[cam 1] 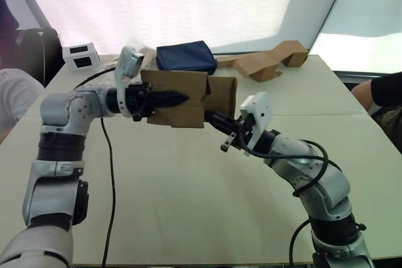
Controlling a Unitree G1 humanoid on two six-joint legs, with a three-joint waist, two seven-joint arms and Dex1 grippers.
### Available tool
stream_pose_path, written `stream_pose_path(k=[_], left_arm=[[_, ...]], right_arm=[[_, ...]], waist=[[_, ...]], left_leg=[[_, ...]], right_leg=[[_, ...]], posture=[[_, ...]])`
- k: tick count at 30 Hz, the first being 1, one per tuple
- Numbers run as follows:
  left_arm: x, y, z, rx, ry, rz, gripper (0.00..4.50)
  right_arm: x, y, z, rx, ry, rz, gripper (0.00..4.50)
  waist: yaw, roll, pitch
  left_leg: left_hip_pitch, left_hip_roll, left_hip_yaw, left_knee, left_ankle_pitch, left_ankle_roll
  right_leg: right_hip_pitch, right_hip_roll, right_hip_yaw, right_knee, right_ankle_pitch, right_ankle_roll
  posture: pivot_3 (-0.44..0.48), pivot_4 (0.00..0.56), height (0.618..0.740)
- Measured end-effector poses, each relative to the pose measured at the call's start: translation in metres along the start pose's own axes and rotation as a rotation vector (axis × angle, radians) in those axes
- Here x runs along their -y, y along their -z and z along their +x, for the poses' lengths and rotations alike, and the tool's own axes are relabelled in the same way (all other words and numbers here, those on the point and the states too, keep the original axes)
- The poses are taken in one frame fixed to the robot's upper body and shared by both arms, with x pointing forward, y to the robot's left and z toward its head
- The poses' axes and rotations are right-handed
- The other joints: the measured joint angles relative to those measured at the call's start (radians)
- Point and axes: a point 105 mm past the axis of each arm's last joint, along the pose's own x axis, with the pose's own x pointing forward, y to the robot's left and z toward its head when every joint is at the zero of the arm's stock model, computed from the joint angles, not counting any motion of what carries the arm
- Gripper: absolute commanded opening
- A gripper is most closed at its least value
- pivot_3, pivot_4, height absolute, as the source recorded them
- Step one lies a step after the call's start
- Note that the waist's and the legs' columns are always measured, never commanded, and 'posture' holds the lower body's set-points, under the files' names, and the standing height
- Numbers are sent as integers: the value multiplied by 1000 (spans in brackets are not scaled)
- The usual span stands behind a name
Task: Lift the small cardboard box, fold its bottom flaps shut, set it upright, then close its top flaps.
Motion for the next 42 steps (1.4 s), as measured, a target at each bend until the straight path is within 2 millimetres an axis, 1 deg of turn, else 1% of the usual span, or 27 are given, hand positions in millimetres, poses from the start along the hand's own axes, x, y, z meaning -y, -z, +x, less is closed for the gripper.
stream_pose_path(k=[4,9,11,13,16,18,19,21,22,23,24,26,28,30,33,35,37,38,39,42], left_arm=[[0,0,1,0,3,1,0],[0,0,2,1,5,3,0],[0,0,2,2,3,5,0],[0,0,2,2,1,8,0],[0,-1,0,1,-8,20,0],[-1,-1,0,1,-9,21,0],[-1,-1,0,1,-9,22,0],[-1,-1,0,2,-10,22,0],[-1,-1,0,3,-9,22,0],[-2,-1,0,4,-11,21,0],[-2,-1,0,4,-12,21,0],[-2,-1,0,4,-14,22,0],[-3,0,1,4,-12,21,0],[-3,0,1,3,-12,21,0],[-3,0,1,3,-13,21,0],[-3,0,1,2,-15,21,0],[-4,0,1,2,-20,21,0],[-4,0,1,2,-20,21,0],[-5,0,0,3,-23,25,0],[-6,0,-1,3,-30,24,0]], right_arm=[[-6,6,5,-19,-56,2,41],[1,6,3,-37,-70,-17,41],[10,0,-5,-34,-53,-16,41],[19,-11,-15,-8,-43,18,41],[31,-38,-36,62,-39,93,41],[36,-51,-46,104,-37,139,41],[39,-55,-50,122,-27,163,41],[52,-58,-55,158,28,206,41],[66,-56,-58,170,85,228,41],[81,-48,-61,163,158,241,41],[97,-36,-64,123,235,236,41],[110,-13,-61,36,305,220,41],[113,7,-52,-37,325,197,41],[112,15,-43,-67,318,182,41],[104,12,-29,-48,266,164,41],[92,7,-19,-7,204,190,41],[75,0,-11,34,124,224,41],[70,-2,-10,48,95,235,41],[59,-7,-9,71,46,262,41],[44,-10,-10,110,-12,333,41]], waist=[[0,0,0],[0,0,0],[2,0,0],[3,0,0],[4,0,0],[3,0,0],[1,0,0],[-1,0,0],[0,0,0],[0,0,0],[0,0,0],[-1,0,0],[-4,1,0],[-4,1,1],[-2,1,1],[-1,1,1],[0,1,1],[0,1,1],[2,1,1],[4,1,1]], left_leg=[[0,0,0,0,0,0],[0,0,0,0,0,0],[0,0,0,0,0,0],[0,0,0,0,0,0],[0,0,0,0,0,0],[0,0,0,0,0,0],[0,0,0,0,0,0],[0,0,0,0,0,0],[0,0,0,0,0,0],[0,0,0,0,0,0],[0,0,1,0,0,0],[0,0,1,-1,0,0],[0,0,2,-1,0,0],[0,0,2,0,0,0],[0,1,2,0,0,0],[0,1,2,0,0,0],[-1,1,2,0,0,0],[-1,1,2,0,0,0],[-1,1,1,0,0,0],[-1,0,1,0,0,0]], right_leg=[[0,0,0,0,0,0],[0,0,0,0,0,0],[0,0,0,0,0,0],[0,-1,0,0,0,0],[0,-1,0,0,0,0],[1,-1,1,0,0,0],[1,-1,1,0,0,0],[1,-1,1,0,0,0],[1,-1,1,0,0,0],[1,-1,1,0,0,0],[1,-1,1,0,0,0],[0,0,1,0,0,0],[-1,0,2,0,0,0],[-2,1,2,1,0,0],[-2,1,2,1,0,0],[-2,0,2,1,0,0],[-2,0,2,1,0,0],[-2,0,2,1,0,0],[-1,-1,2,1,0,0],[-1,-1,2,1,0,0]], posture=[[0,150,740],[0,150,740],[0,150,740],[0,150,740],[0,150,740],[0,150,740],[0,150,740],[0,150,740],[0,150,740],[0,150,740],[0,150,740],[0,150,740],[0,150,740],[0,150,740],[0,150,740],[0,150,740],[0,150,740],[0,150,740],[0,150,740],[0,150,740]])
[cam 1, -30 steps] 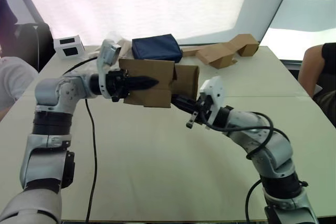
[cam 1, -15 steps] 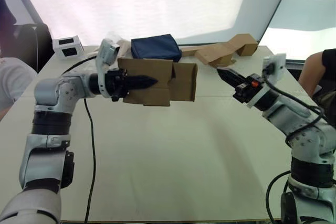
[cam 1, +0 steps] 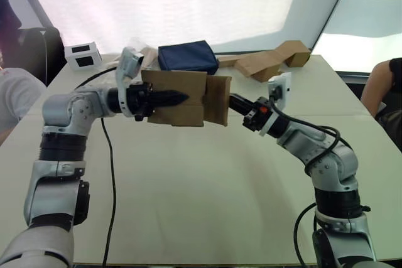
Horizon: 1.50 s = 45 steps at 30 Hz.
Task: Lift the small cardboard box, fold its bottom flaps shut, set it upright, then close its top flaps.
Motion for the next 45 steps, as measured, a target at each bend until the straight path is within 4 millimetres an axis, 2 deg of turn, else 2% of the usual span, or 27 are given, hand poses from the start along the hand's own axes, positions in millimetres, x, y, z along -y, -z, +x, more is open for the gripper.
stream_pose_path(k=[7,11,14,17,21,31,34,37,45], left_arm=[[-4,2,-1,-1,-9,-14,0],[-4,2,1,-1,-5,-13,0],[-4,2,0,-3,-3,-14,0],[-4,2,0,-3,-2,-14,0],[-4,2,0,-3,-3,-17,0],[-4,1,-1,-5,-18,-18,0],[-4,1,-1,-6,-18,-16,0],[-3,1,0,-8,-18,-11,0],[-3,0,3,-7,-23,0,0]], right_arm=[[-9,-2,-2,87,-26,159,41],[-14,9,-3,138,-65,310,41],[-16,12,-5,188,-100,422,745],[-12,8,-5,261,-93,510,1950],[-5,10,-7,291,-71,568,1950],[-9,12,1,338,-88,638,1950],[-10,13,1,339,-88,643,1282],[-10,13,1,343,-87,643,55],[-12,14,6,359,-83,662,55]], waist=[[-4,0,0],[-5,0,0],[-5,0,0],[-5,0,0],[-5,0,0],[-6,0,0],[-6,0,0],[-6,0,0],[-7,0,0]], left_leg=[[0,0,0,0,0,0],[0,0,0,0,0,0],[0,0,0,0,0,0],[0,0,0,0,0,0],[0,0,0,0,0,0],[0,0,0,0,0,0],[0,0,0,0,0,0],[0,0,0,0,0,0],[0,0,0,0,0,0]], right_leg=[[0,0,0,0,0,0],[0,1,0,0,0,0],[0,1,0,0,0,0],[0,1,0,0,0,0],[0,1,0,0,0,0],[0,1,0,1,0,0],[0,1,0,1,0,0],[0,1,0,1,0,0],[0,1,0,1,0,0]], posture=[[0,150,740],[0,150,740],[0,150,740],[0,150,740],[0,150,740],[0,150,740],[0,150,740],[0,150,740],[0,150,740]])
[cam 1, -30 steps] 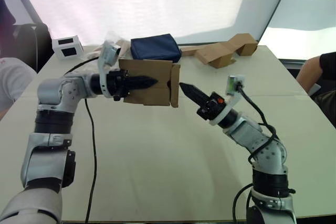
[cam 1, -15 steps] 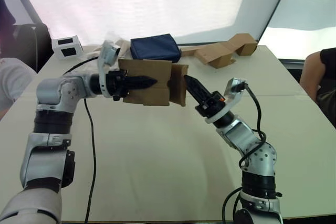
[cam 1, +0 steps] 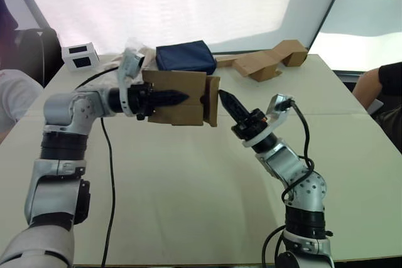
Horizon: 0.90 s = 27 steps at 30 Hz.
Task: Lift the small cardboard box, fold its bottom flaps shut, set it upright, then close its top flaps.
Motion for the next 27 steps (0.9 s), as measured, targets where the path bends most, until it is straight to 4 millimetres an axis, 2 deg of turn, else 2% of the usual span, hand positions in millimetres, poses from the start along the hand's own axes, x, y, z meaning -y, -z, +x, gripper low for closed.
stream_pose_path(k=[8,11,14,15,25,26,27], left_arm=[[-1,0,0,14,-10,-4,0],[-1,0,1,18,-7,-4,0],[0,-1,0,25,0,-5,0],[1,-2,0,31,4,-7,0],[3,-3,0,41,18,-21,0],[3,-3,1,40,18,-21,0],[3,-3,1,40,19,-21,0]], right_arm=[[0,1,2,22,5,19,55],[0,1,3,23,5,25,702],[2,2,0,26,14,33,1814],[3,3,-1,27,17,37,2022],[3,4,-2,43,8,93,2022],[4,4,-2,44,12,96,1633],[4,5,-3,43,14,98,1501]], waist=[[0,0,0],[0,0,0],[0,0,0],[0,0,0],[0,0,0],[0,0,0],[0,0,0]], left_leg=[[0,0,0,0,0,0],[0,0,0,0,0,0],[0,0,0,0,0,0],[0,0,0,0,0,0],[0,0,0,0,0,0],[0,0,0,0,0,0],[0,0,0,0,0,0]], right_leg=[[0,0,0,0,0,0],[0,0,0,0,0,0],[0,0,0,0,0,0],[0,0,0,0,0,0],[0,0,0,0,0,0],[0,0,0,0,0,0],[0,0,0,0,0,0]], posture=[[0,150,740],[0,150,740],[0,150,740],[0,150,740],[0,150,740],[0,150,740],[0,150,740]])
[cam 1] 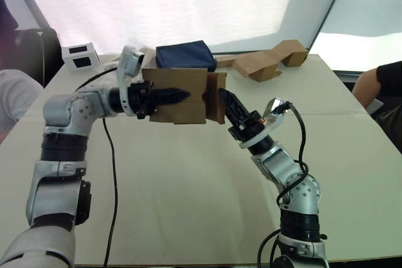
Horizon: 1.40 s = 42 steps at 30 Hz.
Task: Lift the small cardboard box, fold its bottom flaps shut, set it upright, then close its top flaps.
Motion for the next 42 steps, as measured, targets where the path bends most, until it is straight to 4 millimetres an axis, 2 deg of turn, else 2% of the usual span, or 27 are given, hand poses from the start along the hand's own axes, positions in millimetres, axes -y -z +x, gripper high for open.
stream_pose_path(k=[1,2,16,17,18,20,22,42], left_arm=[[0,0,0,0,0,1,0],[0,0,0,0,0,1,0],[0,4,3,2,9,-5,0],[0,4,3,2,9,-4,0],[0,4,3,2,9,-4,0],[0,4,3,2,9,-4,0],[0,4,3,2,9,-4,0],[7,2,8,7,41,13,0]], right_arm=[[0,0,0,0,1,2,1344],[0,1,0,1,-1,5,950],[-3,3,2,17,-20,56,950],[-3,2,1,20,-19,59,1468],[-2,2,1,21,-17,61,1588],[-3,1,-1,27,-20,72,2490],[-4,1,-1,27,-25,79,3153],[-6,-1,1,60,-34,123,3153]], waist=[[0,0,0],[0,0,0],[0,0,0],[0,0,0],[0,0,0],[0,0,0],[-1,0,0],[0,0,0]], left_leg=[[0,0,0,0,0,0],[0,0,0,0,0,0],[0,0,0,0,0,0],[0,0,0,0,0,0],[0,0,0,0,0,0],[0,0,0,0,0,0],[0,0,0,0,0,0],[0,0,0,0,0,0]], right_leg=[[0,0,0,0,0,0],[0,0,0,0,0,0],[0,0,0,0,0,0],[0,0,0,0,0,0],[0,0,0,0,0,0],[0,0,0,0,0,0],[0,0,0,0,0,0],[0,0,0,0,0,0]], posture=[[0,150,740],[0,150,740],[0,150,740],[0,150,740],[0,150,740],[0,150,740],[0,150,740],[0,150,740]])
